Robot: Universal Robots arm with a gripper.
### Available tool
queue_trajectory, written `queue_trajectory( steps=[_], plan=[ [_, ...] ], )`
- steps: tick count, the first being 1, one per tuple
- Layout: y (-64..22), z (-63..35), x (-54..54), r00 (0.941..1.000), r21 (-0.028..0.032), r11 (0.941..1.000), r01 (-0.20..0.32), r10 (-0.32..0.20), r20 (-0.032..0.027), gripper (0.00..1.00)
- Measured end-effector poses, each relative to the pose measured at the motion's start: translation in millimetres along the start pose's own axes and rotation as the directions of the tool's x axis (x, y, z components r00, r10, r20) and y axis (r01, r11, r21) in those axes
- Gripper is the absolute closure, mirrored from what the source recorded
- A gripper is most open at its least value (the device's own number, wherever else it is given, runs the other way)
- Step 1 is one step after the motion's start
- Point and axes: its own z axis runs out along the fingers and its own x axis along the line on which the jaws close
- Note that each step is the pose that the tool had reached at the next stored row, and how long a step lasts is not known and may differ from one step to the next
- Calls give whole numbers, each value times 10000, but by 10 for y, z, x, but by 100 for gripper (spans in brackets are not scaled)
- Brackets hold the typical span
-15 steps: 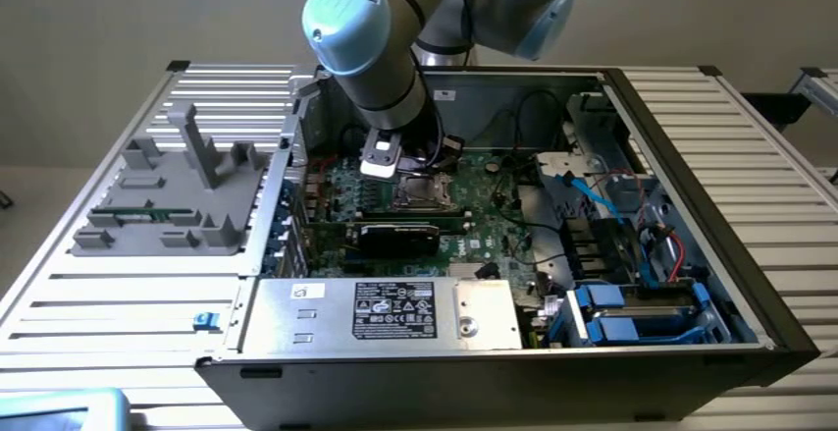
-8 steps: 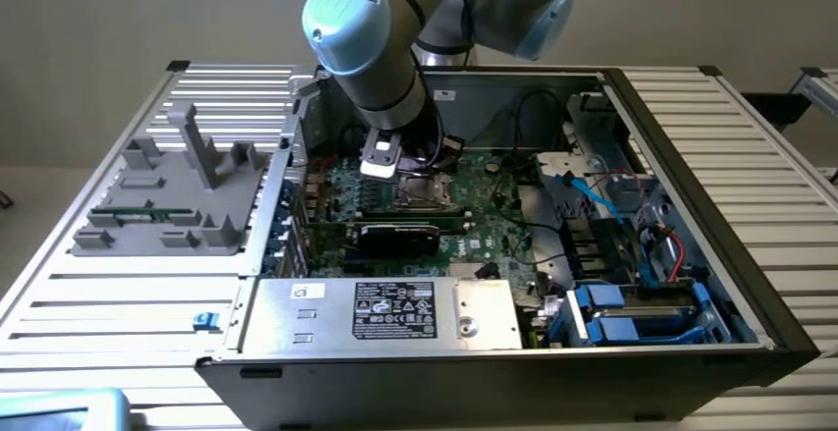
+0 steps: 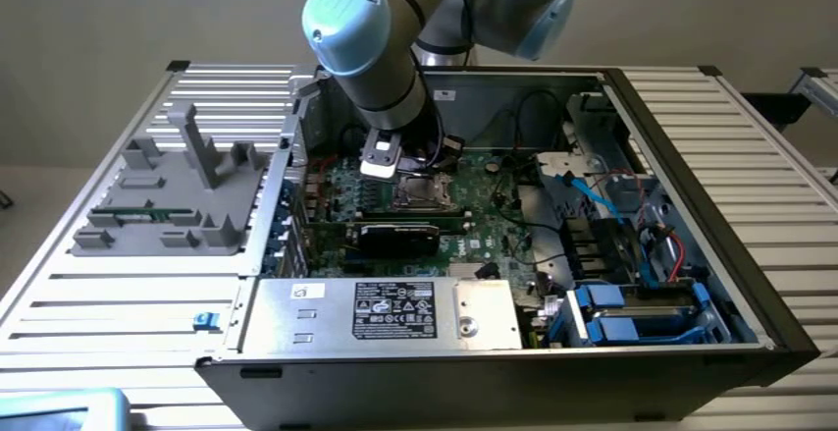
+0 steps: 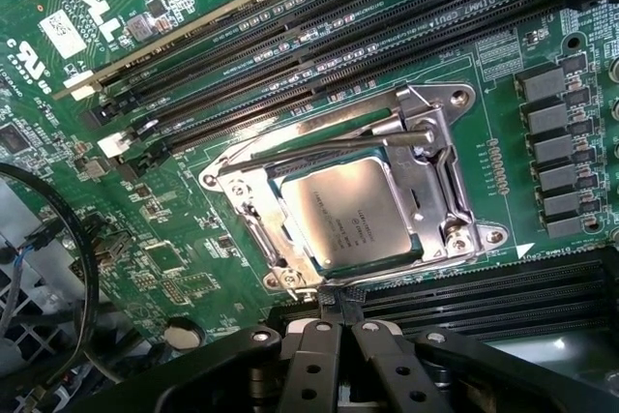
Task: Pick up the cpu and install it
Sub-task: 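Install the first cpu locking lever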
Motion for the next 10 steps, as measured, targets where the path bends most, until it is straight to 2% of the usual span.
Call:
queue_trajectory(
  steps=[10],
  plan=[
    [3,6,-1,10000,24,10000,-7,7,9,89]
  ],
)
